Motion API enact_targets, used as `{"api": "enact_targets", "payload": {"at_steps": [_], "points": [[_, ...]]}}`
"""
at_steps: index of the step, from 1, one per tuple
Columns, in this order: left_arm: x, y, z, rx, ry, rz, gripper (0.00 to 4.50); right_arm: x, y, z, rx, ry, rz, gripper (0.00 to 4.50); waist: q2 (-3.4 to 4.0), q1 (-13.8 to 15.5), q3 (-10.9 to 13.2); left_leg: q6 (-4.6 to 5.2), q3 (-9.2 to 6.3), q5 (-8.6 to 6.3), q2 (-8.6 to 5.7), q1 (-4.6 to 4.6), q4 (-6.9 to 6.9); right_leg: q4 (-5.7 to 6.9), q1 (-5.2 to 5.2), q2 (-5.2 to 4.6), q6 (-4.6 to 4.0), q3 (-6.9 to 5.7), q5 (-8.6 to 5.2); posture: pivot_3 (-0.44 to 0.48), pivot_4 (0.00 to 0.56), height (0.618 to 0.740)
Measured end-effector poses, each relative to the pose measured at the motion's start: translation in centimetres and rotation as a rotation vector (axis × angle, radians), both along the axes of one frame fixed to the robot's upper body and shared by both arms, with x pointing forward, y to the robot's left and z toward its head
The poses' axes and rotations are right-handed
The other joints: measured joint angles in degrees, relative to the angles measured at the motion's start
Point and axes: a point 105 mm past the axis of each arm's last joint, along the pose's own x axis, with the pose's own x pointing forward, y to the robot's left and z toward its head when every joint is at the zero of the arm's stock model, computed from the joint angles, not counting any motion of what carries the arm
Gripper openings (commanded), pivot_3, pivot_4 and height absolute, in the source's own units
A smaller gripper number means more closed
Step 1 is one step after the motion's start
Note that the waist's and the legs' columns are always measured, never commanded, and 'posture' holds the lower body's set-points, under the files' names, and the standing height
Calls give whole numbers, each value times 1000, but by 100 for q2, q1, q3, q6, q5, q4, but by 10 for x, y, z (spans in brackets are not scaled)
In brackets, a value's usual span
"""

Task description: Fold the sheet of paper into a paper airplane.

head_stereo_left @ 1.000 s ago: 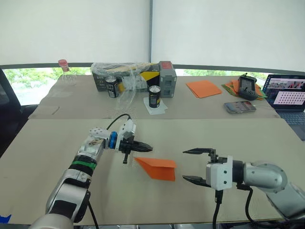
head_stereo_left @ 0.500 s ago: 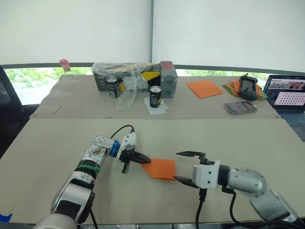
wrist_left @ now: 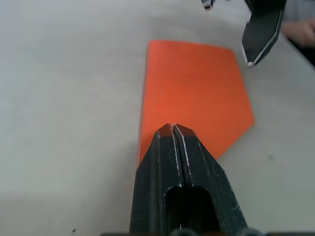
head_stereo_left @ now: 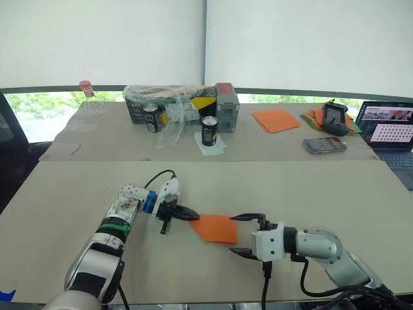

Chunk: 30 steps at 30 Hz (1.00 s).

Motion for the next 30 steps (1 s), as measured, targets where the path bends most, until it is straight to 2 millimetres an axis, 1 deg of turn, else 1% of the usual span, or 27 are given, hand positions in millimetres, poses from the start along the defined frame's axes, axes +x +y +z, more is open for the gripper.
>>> {"api": "enact_targets", "payload": {"at_steps": [2, 4, 10, 11, 12, 13, 18, 22, 24, 30], "points": [[0, 3, 8, 6, -14, -4, 46, 2, -2, -2, 0, -5, -11, 4059, 0, 2, 0, 0, 0, 0, 0, 1, 0, -1, 1, 0, 0, 1, 0, 0, 150, 739], [0, 5, 10, 24, -26, -9, 46, 5, -3, -4, 1, -1, -25, 4059, 0, 3, 0, 0, 0, 0, 0, 2, -1, -1, 1, 0, 0, 2, 0, 0, 150, 739], [-8, 6, -6, 96, -59, -59, 46, 7, -1, -1, 12, -16, -18, 4059, 0, 12, 0, 0, 0, 0, 0, -1, -1, -3, -1, 0, 0, 1, 0, 0, 150, 739], [-8, 7, -7, 96, -59, -58, 12, 7, -1, -1, 12, -15, -17, 3809, 0, 15, 0, 0, 0, 0, 0, -1, -1, -3, 0, 0, 0, 1, 0, 0, 150, 739], [-7, 7, -6, 93, -61, -54, 0, 7, -1, -1, 12, -15, -16, 3443, 0, 18, 0, 0, 0, 0, -1, 0, -1, -3, 1, 0, 0, 1, 0, 0, 150, 739], [-6, 7, -6, 89, -63, -51, 0, 7, -1, -1, 12, -15, -15, 3228, 0, 18, 0, 0, 0, 0, -1, 0, 0, -4, 1, 0, 0, 1, 0, 0, 150, 739], [-3, 1, -8, 79, -74, -47, 0, 8, -2, -2, 14, -30, 0, 1543, 0, 12, 0, 0, 1, 0, -1, 0, 0, -4, 1, 0, 0, 1, 0, 0, 150, 739], [1, -1, -3, 69, -83, -43, 0, 12, -4, -3, 15, -37, -4, 72, 0, 7, 0, 0, 1, 0, 0, 0, -1, -2, 0, 0, 0, 1, 0, 0, 150, 739], [3, 0, 1, 66, -87, -41, 0, 13, -3, -3, 20, -55, -2, 28, 0, 4, 0, 0, 1, 0, 0, 0, -1, -2, 0, 0, 0, 1, 0, 0, 150, 739], [2, 5, 2, 75, -80, -39, 0, 17, -4, -7, 7, -82, -6, 28, 0, 2, 0, 0, 1, 0, -1, 0, -1, -2, -1, 0, 0, 1, 0, 0, 150, 739]]}}
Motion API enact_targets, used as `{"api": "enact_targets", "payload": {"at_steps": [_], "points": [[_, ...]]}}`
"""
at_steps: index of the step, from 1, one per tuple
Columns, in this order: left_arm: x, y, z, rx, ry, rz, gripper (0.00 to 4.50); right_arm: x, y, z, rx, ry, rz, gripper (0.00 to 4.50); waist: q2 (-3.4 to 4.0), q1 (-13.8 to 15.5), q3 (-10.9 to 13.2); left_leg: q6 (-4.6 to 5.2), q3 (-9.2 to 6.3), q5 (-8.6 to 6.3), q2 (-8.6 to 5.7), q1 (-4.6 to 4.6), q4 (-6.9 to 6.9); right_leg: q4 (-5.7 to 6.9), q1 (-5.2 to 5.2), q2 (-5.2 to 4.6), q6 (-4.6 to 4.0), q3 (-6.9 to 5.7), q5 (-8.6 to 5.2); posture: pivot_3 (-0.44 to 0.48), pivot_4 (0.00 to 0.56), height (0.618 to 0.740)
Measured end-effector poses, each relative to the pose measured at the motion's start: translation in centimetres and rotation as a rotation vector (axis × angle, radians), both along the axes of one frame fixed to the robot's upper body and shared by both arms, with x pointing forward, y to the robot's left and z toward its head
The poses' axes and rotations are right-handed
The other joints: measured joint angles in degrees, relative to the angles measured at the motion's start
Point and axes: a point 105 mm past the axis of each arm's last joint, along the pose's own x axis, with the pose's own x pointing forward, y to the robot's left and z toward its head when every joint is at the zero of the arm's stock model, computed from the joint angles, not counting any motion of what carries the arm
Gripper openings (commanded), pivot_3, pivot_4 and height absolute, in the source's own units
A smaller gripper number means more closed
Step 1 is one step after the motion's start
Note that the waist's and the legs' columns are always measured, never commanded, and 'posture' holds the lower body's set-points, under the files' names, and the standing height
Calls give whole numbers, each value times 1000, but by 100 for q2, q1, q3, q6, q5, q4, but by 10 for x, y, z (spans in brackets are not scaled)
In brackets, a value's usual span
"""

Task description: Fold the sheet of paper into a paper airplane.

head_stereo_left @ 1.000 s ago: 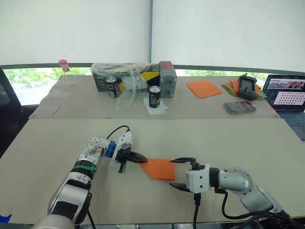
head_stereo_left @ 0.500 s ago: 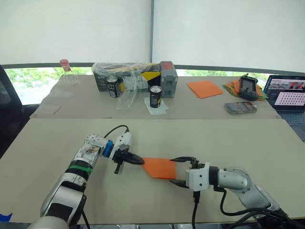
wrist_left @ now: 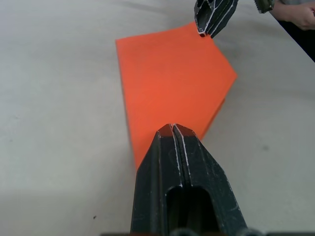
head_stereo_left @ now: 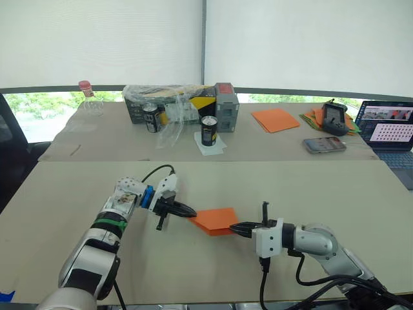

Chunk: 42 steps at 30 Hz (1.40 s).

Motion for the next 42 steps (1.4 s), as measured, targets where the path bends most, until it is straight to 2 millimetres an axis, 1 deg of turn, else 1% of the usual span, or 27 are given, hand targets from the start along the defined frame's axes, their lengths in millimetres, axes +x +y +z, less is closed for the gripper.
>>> {"api": "enact_targets", "payload": {"at_steps": [2, 6, 9, 10, 12, 18, 22, 28, 32, 38, 42], "points": [[2, 0, 2, -1, 1, 4, 0, -1, 2, 0, 4, -3, 6, 28, 0, 8, 0, 0, -1, 0, 0, 0, 1, -1, 1, 0, 0, -1, 0, 0, 150, 739], [11, -1, 17, -26, -32, 25, 0, -7, 9, 0, 14, 40, 23, 28, 0, 3, 0, 0, 0, 0, -1, -1, 1, -1, 1, 0, 0, -1, 0, 0, 150, 739], [13, -4, 22, -39, -46, 24, 0, -18, 22, 6, 49, 127, 29, 28, 0, 2, 0, 1, -3, 0, 1, 0, -1, -1, 0, 0, 0, -2, 0, 0, 150, 739], [12, -6, 21, -43, -43, 19, 0, -23, 27, 8, 59, 171, 27, 28, 0, 2, 0, 1, -3, 0, 1, -1, -1, 0, -1, 0, 0, -2, 0, 0, 150, 739], [9, -9, 16, -45, -33, 8, 0, -25, 30, 8, 50, 222, -1, 28, 0, 2, 0, 1, -2, 0, 0, -1, 1, -1, 1, 0, 0, -1, 0, 0, 150, 739], [-3, -12, 3, -25, -20, -32, 0, -19, 17, -10, 21, 480, -194, 28, 0, 18, 0, 1, -4, 0, 1, -2, 0, -1, -1, 0, 0, -1, 0, 0, 150, 739], [-5, -16, 6, -27, -30, -47, 0, -24, 16, -9, 30, 607, -260, 28, 0, 24, 0, 1, -5, -1, 1, -2, 2, -2, 2, -1, 0, -3, 0, 0, 150, 739], [-8, -23, 6, -40, -42, -63, 0, -28, 18, -8, 38, 679, -274, 28, 0, 14, 0, 1, -4, -1, 1, -3, 1, -2, -1, -2, 0, -2, 0, 0, 150, 739], [-17, -28, -3, -40, -25, -85, 0, -27, 19, -5, 41, 697, -278, 28, 0, 14, 0, 1, -4, -1, 2, -3, 0, -1, -2, -2, 0, -1, 0, 0, 150, 739], [-21, -26, -11, -22, -13, -88, 0, -30, 20, -3, 53, 732, -304, 28, 0, 17, 0, 1, -4, -1, 1, -3, 0, -3, -2, -3, 0, -1, 0, 0, 150, 739], [-20, -24, -16, -5, -21, -79, 0, -34, 24, 3, 90, 758, -289, 28, 0, 16, 0, 1, -4, -1, 1, -3, -1, -3, -2, -3, 0, -2, 0, 0, 150, 739]]}}
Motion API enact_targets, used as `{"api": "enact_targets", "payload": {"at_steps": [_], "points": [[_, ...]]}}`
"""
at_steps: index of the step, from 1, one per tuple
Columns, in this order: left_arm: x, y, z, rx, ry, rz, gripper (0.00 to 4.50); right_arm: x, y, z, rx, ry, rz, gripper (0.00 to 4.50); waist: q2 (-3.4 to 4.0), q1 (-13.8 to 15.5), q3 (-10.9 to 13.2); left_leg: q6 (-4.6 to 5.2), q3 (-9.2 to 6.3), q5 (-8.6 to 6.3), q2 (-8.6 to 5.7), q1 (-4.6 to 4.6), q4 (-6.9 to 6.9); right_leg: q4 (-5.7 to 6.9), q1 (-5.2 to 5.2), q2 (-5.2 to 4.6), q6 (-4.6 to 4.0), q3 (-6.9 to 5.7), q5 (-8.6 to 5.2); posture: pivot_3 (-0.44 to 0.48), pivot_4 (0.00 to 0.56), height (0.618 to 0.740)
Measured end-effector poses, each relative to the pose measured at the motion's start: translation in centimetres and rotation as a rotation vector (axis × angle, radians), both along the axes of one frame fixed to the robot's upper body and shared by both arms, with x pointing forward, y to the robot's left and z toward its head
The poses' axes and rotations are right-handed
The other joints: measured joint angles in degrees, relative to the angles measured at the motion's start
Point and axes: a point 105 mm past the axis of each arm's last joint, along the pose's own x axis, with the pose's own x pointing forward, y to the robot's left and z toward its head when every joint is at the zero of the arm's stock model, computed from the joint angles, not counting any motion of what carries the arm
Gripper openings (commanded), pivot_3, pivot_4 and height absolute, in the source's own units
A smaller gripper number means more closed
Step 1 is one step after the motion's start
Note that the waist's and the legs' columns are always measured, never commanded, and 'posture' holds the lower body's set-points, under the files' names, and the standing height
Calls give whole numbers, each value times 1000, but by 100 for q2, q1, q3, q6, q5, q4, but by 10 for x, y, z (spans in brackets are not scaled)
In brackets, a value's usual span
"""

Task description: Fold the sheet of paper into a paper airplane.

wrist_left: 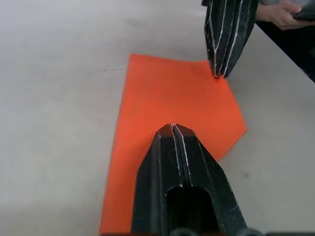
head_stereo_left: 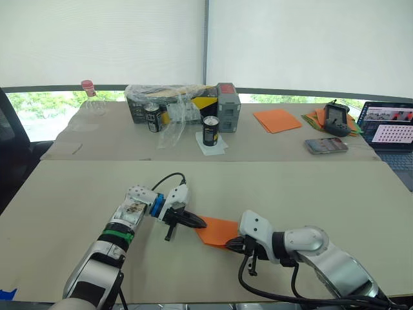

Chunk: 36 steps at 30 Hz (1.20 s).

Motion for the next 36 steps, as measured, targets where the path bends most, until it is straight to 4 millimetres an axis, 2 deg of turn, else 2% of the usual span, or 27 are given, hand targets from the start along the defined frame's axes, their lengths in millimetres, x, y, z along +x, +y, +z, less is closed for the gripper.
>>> {"api": "enact_targets", "payload": {"at_steps": [5, 12, 16, 19, 24, 30, 36], "points": [[3, 2, -2, 0, -10, 4, 0, 0, 3, 3, 51, 26, -18, 28, 0, 0, 0, 0, 0, 0, 0, 3, 0, 2, 2, 0, 0, 0, 0, 0, 150, 739], [4, 4, -2, 5, -24, -5, 0, 11, 0, -1, 70, -7, -44, 28, 1, -3, 0, 0, 0, 0, 1, 6, 0, 4, 3, 1, 0, -1, 0, 0, 150, 739], [4, 4, -2, 6, -27, -7, 0, 16, 2, 4, 108, -59, -56, 1265, 1, -3, -1, 0, 0, 0, 1, 5, 0, 6, 2, 1, 0, -1, 0, 0, 150, 739], [4, 4, -2, 6, -28, -9, 0, 13, -1, 5, 116, -100, -42, 2304, 1, 0, 0, 0, 0, 0, 0, 5, 0, 4, 3, 0, 0, -1, 0, 0, 150, 739], [4, 4, -2, 7, -25, -8, 0, 7, -10, 2, 69, -201, -2, 2304, 1, -2, -1, 0, 1, 0, -1, 6, 0, 4, 4, 1, 0, -1, 0, 0, 150, 739], [4, 4, -2, 5, -20, -8, 0, -4, -8, -1, 58, -271, 80, 2304, 1, 4, -1, 0, 1, 0, -1, 8, 1, 2, 10, 2, 0, -2, 0, 0, 150, 739], [4, 4, -2, 6, -17, -13, 0, -6, -9, -4, 41, -306, 127, 2304, 1, 2, -1, 0, 1, 0, -1, 8, 1, 1, 11, 2, 0, -2, 0, 0, 150, 739]]}}
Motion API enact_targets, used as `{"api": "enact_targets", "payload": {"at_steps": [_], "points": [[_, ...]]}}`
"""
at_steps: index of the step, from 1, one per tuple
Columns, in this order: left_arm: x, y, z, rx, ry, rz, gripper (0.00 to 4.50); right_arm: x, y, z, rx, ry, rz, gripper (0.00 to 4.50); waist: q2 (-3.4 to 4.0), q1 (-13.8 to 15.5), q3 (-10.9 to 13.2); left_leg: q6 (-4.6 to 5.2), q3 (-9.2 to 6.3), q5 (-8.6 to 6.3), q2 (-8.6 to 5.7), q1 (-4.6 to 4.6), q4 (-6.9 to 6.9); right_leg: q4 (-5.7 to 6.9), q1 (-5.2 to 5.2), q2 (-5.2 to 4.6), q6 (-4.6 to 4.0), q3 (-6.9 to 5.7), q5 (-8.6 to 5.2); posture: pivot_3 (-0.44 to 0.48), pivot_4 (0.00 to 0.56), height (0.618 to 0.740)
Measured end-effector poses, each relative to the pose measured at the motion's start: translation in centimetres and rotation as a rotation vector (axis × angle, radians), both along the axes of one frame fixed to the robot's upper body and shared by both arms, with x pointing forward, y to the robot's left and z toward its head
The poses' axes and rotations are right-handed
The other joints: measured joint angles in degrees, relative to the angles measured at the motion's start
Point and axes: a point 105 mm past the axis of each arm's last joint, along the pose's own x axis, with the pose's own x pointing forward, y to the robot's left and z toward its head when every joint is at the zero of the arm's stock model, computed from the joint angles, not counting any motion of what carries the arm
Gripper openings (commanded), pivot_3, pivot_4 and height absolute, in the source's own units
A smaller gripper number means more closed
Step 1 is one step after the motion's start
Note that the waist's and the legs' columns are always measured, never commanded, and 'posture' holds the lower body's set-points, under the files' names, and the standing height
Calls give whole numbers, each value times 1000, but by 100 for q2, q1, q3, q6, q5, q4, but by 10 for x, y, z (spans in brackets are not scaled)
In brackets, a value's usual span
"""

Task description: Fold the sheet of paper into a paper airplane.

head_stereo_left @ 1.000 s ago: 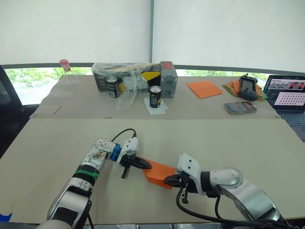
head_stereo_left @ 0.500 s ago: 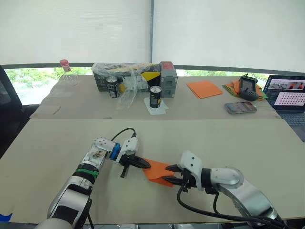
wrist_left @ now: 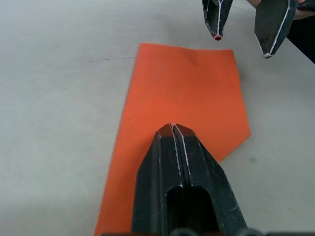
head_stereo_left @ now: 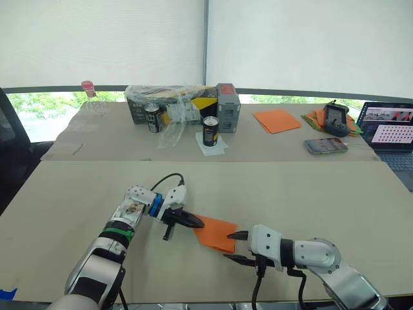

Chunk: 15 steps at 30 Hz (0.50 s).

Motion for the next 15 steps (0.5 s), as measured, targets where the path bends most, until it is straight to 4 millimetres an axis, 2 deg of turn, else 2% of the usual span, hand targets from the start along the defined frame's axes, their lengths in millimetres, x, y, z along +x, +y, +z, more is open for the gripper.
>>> {"api": "enact_targets", "payload": {"at_steps": [3, 7, 10, 14, 15], "points": [[0, 0, 0, 1, 1, -2, 0, 3, -5, -13, -67, -21, 4, 2304, 0, 0, 0, 0, 0, 0, 0, 1, -1, 0, -1, 0, 0, -1, 0, 0, 150, 739], [0, 1, 0, 3, 2, -2, 0, 9, -3, -12, -47, -38, -4, 2304, 0, -4, 0, 0, 1, 0, 0, 1, 0, 2, -1, 0, 0, 1, 0, 0, 150, 739], [0, 1, 0, 2, 3, -5, 0, 12, -2, -9, -38, -51, -7, 1572, 0, -2, 0, 0, 0, 0, 1, 1, -1, 0, -1, 1, 0, 0, 0, 0, 150, 739], [-1, 1, 0, 2, 3, -5, 0, 13, -1, -6, -4, -39, -12, 163, 0, -2, 0, 0, 0, 0, 1, 1, -1, 0, -1, 1, 0, 0, 0, 0, 150, 739], [-1, 1, 0, 3, 3, -5, 0, 13, -1, -6, 1, -34, -13, 77, 0, -2, 0, 0, 0, 0, 1, 1, -1, 0, -1, 1, 0, 0, 0, 0, 150, 739]]}}
